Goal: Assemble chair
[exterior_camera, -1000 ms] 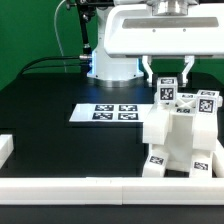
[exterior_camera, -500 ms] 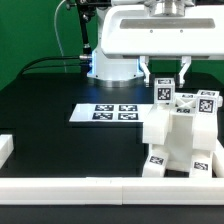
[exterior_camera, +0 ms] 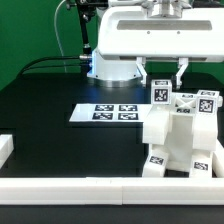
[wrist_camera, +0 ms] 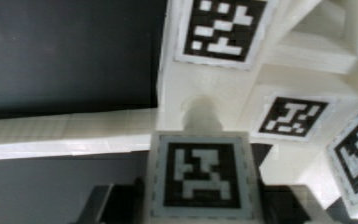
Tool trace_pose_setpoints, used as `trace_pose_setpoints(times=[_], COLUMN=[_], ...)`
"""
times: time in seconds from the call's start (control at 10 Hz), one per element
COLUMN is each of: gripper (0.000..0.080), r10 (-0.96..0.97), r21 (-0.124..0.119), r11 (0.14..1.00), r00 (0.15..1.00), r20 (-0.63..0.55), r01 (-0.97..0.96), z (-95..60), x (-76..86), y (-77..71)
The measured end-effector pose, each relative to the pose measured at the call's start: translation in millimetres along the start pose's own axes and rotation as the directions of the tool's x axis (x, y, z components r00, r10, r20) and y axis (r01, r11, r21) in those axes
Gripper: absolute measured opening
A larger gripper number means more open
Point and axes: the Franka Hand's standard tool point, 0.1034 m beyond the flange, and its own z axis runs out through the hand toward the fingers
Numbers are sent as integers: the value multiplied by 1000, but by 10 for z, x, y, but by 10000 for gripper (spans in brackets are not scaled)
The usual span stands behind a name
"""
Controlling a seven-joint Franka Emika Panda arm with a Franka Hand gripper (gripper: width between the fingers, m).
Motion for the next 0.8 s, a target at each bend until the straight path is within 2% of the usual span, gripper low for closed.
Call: trace_pose_setpoints(times=[0.2,0.5,0.8], gripper=[284,284,284], r10=[8,29,16], r21=[4,26,20], r11=[1000,999,1000], r00=[1000,999,999], r20=[5,28,38], r01=[-8,-30,-17], z=[-10,-123,-116], x=[-4,-50,-130], y=[-44,-168,-95])
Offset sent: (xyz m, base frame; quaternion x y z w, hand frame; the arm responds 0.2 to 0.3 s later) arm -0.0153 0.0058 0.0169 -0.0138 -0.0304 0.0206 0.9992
